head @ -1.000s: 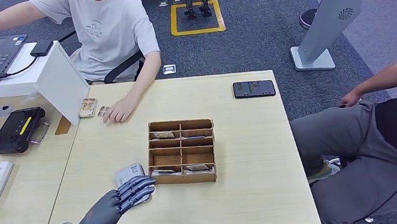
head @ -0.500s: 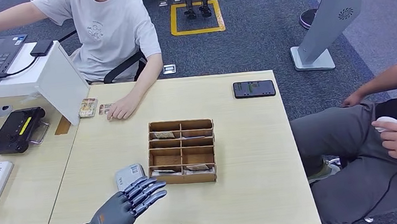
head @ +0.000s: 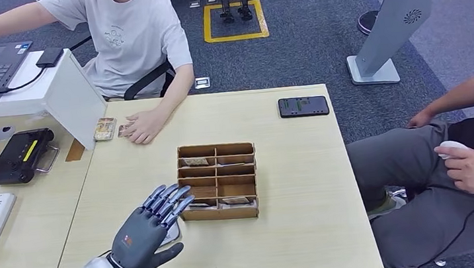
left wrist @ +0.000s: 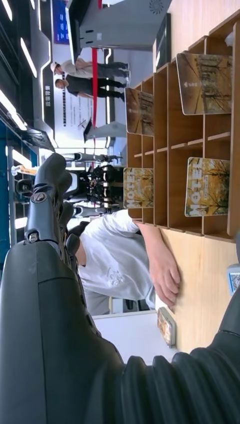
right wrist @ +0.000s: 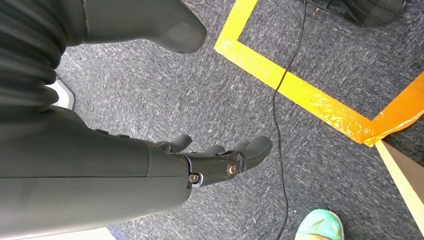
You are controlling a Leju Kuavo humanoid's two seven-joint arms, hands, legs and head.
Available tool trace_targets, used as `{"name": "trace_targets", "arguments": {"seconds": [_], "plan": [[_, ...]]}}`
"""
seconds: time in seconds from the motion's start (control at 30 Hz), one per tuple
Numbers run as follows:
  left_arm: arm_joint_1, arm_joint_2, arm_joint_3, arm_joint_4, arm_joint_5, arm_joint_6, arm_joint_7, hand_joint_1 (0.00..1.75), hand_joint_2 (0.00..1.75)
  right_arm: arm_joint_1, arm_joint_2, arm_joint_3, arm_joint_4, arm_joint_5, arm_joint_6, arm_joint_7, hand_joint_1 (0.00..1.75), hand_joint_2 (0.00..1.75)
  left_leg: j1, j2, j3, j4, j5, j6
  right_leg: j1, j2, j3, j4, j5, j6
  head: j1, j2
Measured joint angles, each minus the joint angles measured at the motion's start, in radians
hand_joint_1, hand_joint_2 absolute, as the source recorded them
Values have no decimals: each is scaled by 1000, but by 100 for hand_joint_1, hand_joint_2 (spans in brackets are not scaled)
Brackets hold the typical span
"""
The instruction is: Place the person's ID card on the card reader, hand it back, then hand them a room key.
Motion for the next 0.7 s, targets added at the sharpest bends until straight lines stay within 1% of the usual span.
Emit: {"name": "trace_targets", "arguments": {"seconds": [0.3, 0.47, 0.7], "plan": [[-37, -61, 0, 68, -24, 3, 60, 0, 175, 0, 4, 0, 5, 1, 1, 15, 0, 175, 0, -1, 0, 0, 0, 0, 0, 0, 0, 0, 0, 0, 0, 0], [-45, -84, 0, 97, -14, -1, 65, 0, 175, 0, 8, 0, 5, 1, 1, 15, 0, 175, 0, 0, 0, 0, 0, 0, 0, 0, 0, 0, 0, 0, 0, 0], [-45, -99, 0, 121, 8, -24, 53, 0, 175, 0, 9, 0, 4, 1, 1, 18, 0, 175, 0, 0, 0, 0, 0, 0, 0, 0, 0, 0, 0, 0, 0, 0]]}}
